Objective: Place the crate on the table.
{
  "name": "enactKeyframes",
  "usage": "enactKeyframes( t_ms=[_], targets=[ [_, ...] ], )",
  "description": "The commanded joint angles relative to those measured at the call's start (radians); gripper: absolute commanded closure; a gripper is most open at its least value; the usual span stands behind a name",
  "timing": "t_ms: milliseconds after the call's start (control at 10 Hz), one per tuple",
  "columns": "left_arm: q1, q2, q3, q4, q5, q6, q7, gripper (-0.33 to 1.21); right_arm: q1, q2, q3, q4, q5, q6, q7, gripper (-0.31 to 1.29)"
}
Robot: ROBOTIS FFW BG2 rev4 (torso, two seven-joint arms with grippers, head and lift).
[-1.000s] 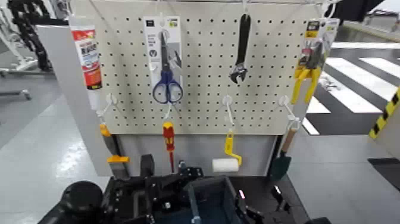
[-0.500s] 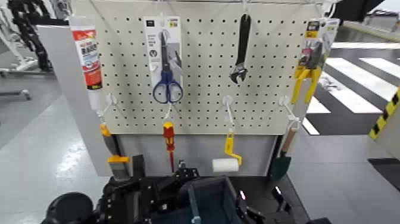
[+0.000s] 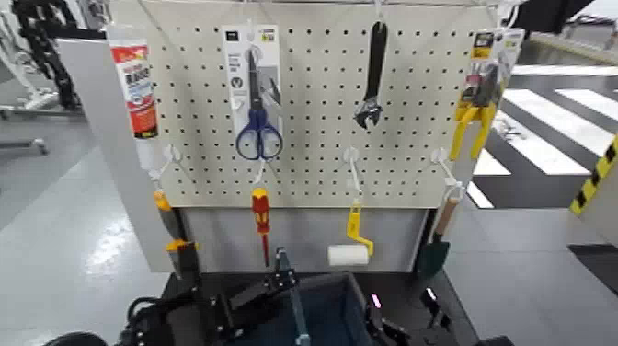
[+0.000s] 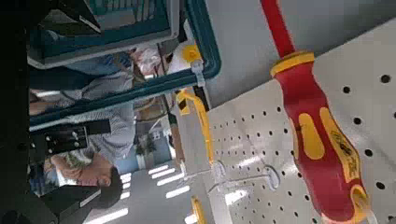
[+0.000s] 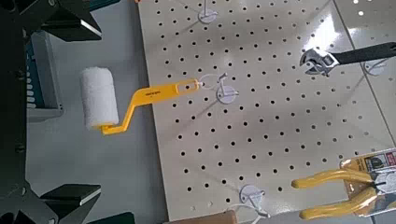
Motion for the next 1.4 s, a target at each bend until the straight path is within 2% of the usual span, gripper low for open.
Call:
enactKeyframes(
  t_ms=[100, 200, 400, 600, 900, 1100, 1200, 1300, 1400],
  targets=[
    [0.095, -0.019, 0.099, -0.168, -0.175, -0.036, 0.038, 0.11, 0.000, 0.001, -0.002, -0.002, 0.000, 0.000, 0.002, 0.15],
    [0.118, -0.021, 0.113, -0.220, -0.244, -0.065, 0.038, 0.11, 0.000, -0.001, -0.002, -0.004, 0.000, 0.005, 0.002, 0.15],
    [0.175, -0.022, 0.105, -0.292, -0.413, -0.200, -0.010, 0.11, 0.000, -0.001, -0.002, -0.005, 0.002, 0.005, 0.003, 0.15],
    [0.253, -0.018, 0.075, -0.346, -0.583, -0.418, -0.030, 0.11, 0.000, -0.001, -0.003, -0.005, 0.002, 0.006, 0.005, 0.15],
    [0.368, -0.035, 0.053, -0.397, -0.858, -0.708, 0.012, 0.11, 0.002, -0.001, -0.008, -0.013, 0.008, 0.010, 0.006, 0.15],
    [0.470, -0.101, 0.059, -0.381, -1.067, -0.952, 0.093, 0.11, 0.003, -0.001, -0.011, -0.016, 0.011, 0.010, 0.006, 0.15],
    [0.503, -0.156, 0.079, -0.364, -1.156, -1.048, 0.105, 0.11, 0.006, -0.001, -0.012, -0.019, 0.012, 0.010, 0.006, 0.15],
    [0.520, -0.176, 0.086, -0.338, -1.212, -1.133, 0.124, 0.11, 0.008, 0.001, -0.015, -0.022, 0.015, 0.010, 0.006, 0.15],
    [0.542, -0.180, 0.079, -0.327, -1.248, -1.169, 0.165, 0.11, 0.009, 0.001, -0.017, -0.025, 0.017, 0.011, 0.006, 0.15]
  ],
)
